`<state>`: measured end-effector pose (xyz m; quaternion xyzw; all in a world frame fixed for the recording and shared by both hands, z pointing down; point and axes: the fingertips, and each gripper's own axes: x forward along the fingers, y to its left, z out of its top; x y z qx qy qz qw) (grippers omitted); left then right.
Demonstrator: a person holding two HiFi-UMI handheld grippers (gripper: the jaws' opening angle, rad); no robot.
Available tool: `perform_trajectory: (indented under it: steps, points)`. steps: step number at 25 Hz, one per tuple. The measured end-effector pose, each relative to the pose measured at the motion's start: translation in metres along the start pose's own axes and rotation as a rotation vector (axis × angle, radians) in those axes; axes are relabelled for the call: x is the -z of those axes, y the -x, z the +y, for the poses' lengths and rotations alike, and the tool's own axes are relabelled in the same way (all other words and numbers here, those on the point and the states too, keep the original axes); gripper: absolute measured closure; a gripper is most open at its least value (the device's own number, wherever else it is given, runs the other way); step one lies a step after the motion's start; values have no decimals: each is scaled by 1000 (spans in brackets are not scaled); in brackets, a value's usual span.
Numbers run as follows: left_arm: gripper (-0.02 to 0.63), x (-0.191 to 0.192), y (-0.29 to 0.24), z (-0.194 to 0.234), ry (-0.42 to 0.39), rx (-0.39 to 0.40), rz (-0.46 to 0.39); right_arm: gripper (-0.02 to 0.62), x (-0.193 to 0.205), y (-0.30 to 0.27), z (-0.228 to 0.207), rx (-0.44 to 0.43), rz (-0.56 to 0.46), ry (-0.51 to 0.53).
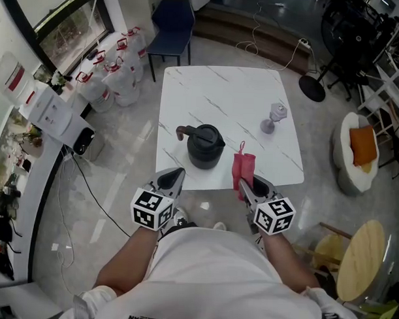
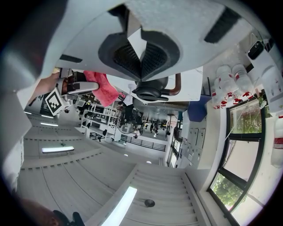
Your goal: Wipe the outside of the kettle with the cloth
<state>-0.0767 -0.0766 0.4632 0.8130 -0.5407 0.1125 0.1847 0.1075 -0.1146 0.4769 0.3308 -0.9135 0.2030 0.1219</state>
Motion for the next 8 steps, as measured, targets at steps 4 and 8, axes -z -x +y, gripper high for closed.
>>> perform_trajectory:
  steps: [4, 8]
  points:
    - [607, 0, -1, -1, -1, -4, 0, 489, 1, 1, -1, 0, -1, -4]
    - [607, 2, 0, -2, -3, -4, 4, 489, 2, 1, -1, 1, 1, -5]
